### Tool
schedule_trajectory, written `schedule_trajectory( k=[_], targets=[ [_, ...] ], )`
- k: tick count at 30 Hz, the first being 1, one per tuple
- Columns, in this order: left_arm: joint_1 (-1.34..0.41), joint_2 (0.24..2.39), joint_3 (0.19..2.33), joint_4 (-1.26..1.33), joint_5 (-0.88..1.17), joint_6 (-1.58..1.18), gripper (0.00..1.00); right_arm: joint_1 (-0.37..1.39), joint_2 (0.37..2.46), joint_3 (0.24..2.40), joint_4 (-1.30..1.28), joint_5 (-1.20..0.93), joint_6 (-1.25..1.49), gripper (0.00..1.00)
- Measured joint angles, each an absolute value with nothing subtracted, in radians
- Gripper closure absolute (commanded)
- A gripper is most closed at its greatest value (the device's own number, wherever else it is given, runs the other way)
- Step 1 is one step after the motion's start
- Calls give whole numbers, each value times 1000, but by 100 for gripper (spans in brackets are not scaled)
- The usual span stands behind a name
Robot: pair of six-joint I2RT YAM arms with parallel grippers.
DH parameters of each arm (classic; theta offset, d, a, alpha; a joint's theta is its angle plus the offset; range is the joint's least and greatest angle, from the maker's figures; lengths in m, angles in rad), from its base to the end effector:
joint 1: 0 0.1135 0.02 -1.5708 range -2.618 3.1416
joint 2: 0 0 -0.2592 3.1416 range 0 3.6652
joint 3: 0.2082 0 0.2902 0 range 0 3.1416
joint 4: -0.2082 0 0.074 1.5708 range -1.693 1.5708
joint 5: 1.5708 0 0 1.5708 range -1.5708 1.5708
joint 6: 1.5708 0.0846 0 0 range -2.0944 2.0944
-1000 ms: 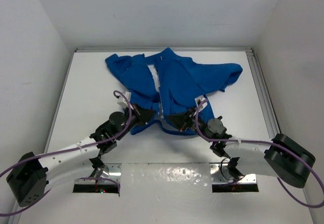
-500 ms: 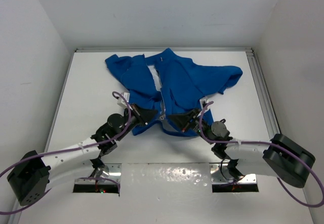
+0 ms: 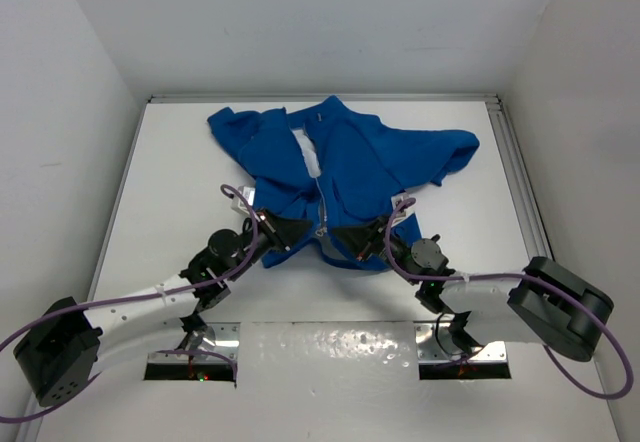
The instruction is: Zip up the jacket
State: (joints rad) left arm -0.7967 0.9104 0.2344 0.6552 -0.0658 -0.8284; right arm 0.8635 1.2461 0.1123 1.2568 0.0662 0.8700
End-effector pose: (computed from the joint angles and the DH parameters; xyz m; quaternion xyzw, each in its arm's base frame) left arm 0.1986 -0.1952 0.1841 -0.0343 0.7136 -0.4916 0.4980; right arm 0.1791 0.2009 0.1467 0.0270 0.6619 0.5566 0.5014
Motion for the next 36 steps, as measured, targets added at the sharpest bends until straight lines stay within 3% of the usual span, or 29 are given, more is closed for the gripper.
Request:
schedule_trajectory(
  k=[14,18,22,28,36],
  targets=[
    [-797,892,243,614,-110,-806,100,866,1241,149,1231,36,883,100],
    [-797,797,289,481,-230,-763,100,890,1077,271,1061,-39,819,100],
    [-797,687,299,445,-307,-730,100,926,892,204,1163,-42,811,100],
    [-797,737,298,457,-301,-733,100,873,1198,157,1171,-43,870,100],
    [-797,781,264,462,-242,-746,100,873,1255,187,1237,-42,864,100]
  ],
)
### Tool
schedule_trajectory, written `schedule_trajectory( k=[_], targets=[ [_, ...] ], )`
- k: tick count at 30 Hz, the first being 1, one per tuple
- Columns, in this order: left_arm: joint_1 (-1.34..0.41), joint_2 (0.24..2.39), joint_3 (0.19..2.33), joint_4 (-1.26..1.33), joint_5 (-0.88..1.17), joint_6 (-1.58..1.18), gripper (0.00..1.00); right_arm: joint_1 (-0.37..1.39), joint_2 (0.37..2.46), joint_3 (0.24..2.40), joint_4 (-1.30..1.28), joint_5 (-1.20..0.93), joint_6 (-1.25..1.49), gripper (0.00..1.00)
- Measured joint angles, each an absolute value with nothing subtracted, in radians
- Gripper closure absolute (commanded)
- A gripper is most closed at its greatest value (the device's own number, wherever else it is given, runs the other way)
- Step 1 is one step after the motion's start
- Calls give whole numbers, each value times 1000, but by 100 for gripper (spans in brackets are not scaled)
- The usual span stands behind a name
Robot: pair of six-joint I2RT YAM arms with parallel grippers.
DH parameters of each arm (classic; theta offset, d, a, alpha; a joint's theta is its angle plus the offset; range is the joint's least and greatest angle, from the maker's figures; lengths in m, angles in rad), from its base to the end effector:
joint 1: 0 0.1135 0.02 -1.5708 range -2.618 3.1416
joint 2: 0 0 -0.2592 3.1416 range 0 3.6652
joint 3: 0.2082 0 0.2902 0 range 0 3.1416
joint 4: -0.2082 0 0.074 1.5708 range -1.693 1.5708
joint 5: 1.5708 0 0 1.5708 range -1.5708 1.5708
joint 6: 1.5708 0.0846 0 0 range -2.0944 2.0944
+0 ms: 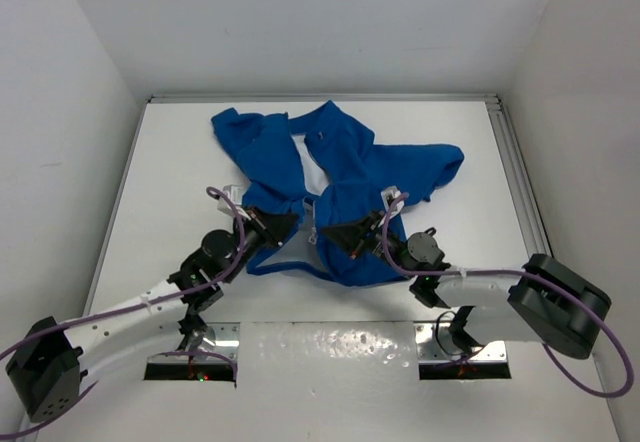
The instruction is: Zip up the jacket
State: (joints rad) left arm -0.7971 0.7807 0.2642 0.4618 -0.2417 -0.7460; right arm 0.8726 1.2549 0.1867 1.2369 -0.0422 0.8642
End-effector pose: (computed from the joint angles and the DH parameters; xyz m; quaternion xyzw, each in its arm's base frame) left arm 0.2020 -0.1778 0.1993 -0.0644 0.7228 -0.4131 0.5503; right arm 0.1805 0.2207 0.1666 -0.0188 0.6448 0.5919 0.4832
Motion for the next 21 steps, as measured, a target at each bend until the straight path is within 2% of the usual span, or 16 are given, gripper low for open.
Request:
schedule_trajectory(
  k=[21],
  targets=[
    [-797,770,210,554,-146,-776,100,873,1345,190,1264,-28,924,100]
  ],
)
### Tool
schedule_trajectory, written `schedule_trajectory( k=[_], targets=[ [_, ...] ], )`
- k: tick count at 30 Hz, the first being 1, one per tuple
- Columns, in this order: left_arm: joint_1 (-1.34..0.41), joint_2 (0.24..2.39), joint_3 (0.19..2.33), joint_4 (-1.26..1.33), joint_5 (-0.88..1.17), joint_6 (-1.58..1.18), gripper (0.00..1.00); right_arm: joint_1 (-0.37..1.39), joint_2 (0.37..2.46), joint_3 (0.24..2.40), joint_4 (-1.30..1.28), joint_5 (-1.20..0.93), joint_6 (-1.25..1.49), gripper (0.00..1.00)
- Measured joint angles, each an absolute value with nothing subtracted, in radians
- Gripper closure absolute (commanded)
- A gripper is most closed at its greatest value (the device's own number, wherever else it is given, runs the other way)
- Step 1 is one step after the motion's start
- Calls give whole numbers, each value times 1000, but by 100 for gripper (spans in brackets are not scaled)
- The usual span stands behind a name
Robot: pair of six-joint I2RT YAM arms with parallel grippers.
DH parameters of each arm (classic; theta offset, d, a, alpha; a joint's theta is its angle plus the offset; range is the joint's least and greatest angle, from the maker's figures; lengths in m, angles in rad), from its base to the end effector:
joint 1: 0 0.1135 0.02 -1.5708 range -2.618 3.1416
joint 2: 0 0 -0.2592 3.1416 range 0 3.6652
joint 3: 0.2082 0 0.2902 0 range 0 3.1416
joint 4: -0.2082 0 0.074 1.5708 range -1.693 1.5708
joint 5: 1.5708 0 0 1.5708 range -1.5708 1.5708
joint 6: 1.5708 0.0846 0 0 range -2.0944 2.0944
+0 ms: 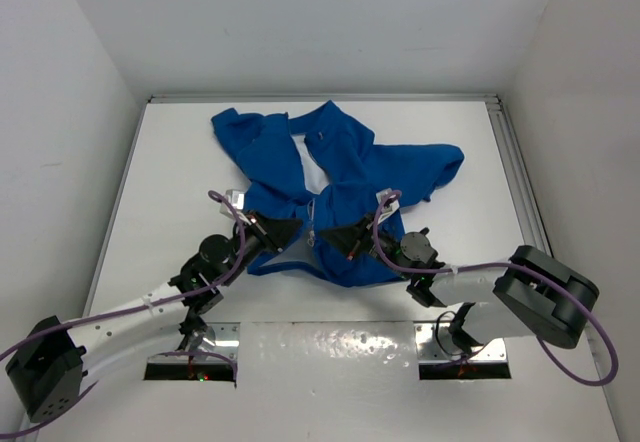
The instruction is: Zip up the jacket
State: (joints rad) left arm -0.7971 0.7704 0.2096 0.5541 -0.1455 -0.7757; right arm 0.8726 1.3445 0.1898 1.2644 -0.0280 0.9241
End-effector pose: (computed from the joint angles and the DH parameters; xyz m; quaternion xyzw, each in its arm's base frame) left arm 0.1933 -0.1803 0.1927 -0.0436 0.7081 -0.4611 0.5330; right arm 0.1840 0.2230 0.1480 0.0068 0.6673 0.5884 0.4566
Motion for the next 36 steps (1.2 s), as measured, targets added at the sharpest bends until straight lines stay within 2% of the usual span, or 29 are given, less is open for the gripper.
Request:
schedule_trajectory(
  k=[36],
  targets=[
    [-797,784,186,590,-122,-786,100,873,1319,190,1264,-15,935,100]
  ],
)
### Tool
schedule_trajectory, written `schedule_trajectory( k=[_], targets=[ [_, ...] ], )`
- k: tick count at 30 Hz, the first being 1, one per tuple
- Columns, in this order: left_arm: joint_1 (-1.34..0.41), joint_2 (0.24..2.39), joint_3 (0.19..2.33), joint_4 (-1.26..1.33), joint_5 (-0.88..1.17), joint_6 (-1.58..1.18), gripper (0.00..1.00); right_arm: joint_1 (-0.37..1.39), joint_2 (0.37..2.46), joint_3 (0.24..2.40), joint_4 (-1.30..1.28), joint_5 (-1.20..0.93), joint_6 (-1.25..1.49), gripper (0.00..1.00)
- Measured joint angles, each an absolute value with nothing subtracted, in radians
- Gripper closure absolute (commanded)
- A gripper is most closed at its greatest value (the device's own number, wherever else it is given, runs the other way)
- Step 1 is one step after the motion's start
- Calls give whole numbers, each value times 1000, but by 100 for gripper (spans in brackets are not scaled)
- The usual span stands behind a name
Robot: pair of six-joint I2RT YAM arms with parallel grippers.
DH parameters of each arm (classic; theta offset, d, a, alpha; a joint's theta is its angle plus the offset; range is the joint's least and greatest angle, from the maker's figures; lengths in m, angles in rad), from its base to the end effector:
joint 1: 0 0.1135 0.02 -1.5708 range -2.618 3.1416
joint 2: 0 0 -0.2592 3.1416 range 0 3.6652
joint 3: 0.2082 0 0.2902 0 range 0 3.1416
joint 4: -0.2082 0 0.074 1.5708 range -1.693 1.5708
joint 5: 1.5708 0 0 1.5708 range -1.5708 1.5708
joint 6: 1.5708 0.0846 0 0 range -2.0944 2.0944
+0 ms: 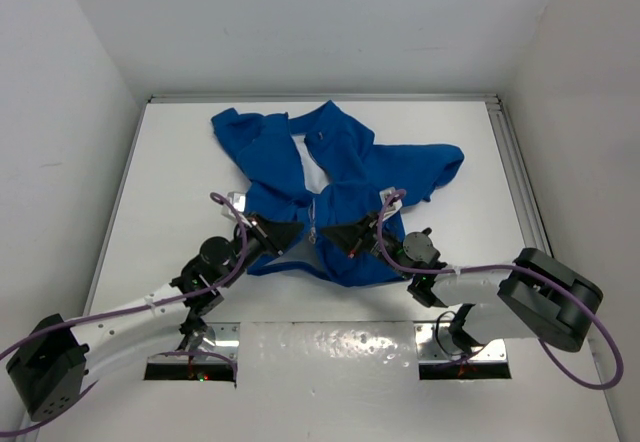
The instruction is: Zip up the jacket
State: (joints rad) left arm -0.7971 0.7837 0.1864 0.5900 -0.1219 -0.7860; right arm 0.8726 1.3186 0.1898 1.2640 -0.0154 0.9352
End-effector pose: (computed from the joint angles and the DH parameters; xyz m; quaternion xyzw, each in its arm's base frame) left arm 0.1911 -0.1809 0.1852 -0.0390 0.7086 -0.4699 0.5249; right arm 0.1842 0.2215 0.1549 0.0148 0.6576 0.5950 0.4619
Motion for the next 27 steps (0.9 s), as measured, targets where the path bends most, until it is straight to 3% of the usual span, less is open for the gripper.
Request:
schedule_trajectory(
  k=[27],
  targets=[
    [-797,756,171,600,-88,-738,100,873,1318,191,1264,28,939,100]
  ],
)
